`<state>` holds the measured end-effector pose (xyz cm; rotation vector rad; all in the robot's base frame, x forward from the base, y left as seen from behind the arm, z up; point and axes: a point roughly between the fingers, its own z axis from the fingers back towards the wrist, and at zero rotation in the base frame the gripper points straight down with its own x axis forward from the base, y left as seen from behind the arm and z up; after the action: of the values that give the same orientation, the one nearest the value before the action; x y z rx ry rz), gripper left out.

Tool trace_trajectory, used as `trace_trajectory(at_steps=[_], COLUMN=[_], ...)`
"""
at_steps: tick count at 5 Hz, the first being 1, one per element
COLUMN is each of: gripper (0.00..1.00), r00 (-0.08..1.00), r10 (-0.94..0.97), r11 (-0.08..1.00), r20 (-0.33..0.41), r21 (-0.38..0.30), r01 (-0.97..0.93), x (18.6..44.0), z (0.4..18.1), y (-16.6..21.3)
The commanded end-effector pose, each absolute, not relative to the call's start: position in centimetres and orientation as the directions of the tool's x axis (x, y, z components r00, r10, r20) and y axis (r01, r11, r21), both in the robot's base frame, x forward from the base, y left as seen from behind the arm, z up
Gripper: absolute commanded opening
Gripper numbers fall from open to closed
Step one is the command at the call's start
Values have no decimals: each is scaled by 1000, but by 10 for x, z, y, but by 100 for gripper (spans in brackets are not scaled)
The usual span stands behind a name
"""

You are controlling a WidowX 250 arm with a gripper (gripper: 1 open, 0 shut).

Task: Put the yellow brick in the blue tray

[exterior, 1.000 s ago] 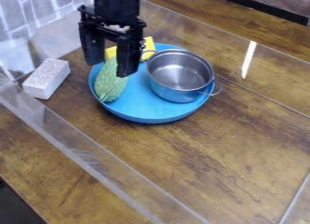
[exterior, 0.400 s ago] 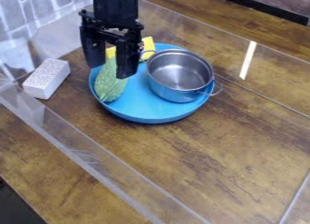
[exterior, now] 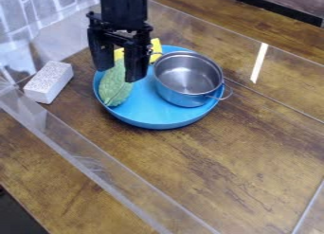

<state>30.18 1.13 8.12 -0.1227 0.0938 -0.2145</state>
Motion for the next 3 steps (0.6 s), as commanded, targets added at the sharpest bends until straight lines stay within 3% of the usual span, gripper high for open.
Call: trace_trajectory(at_steps=[1,3], gripper=[100,100], r00=[981,980], r10=[-193,-198], r11=[975,972], r20=[-21,-15], r21=[-119,-135], r01=[189,194], x=[312,316], z=[94,90], y=[21,24])
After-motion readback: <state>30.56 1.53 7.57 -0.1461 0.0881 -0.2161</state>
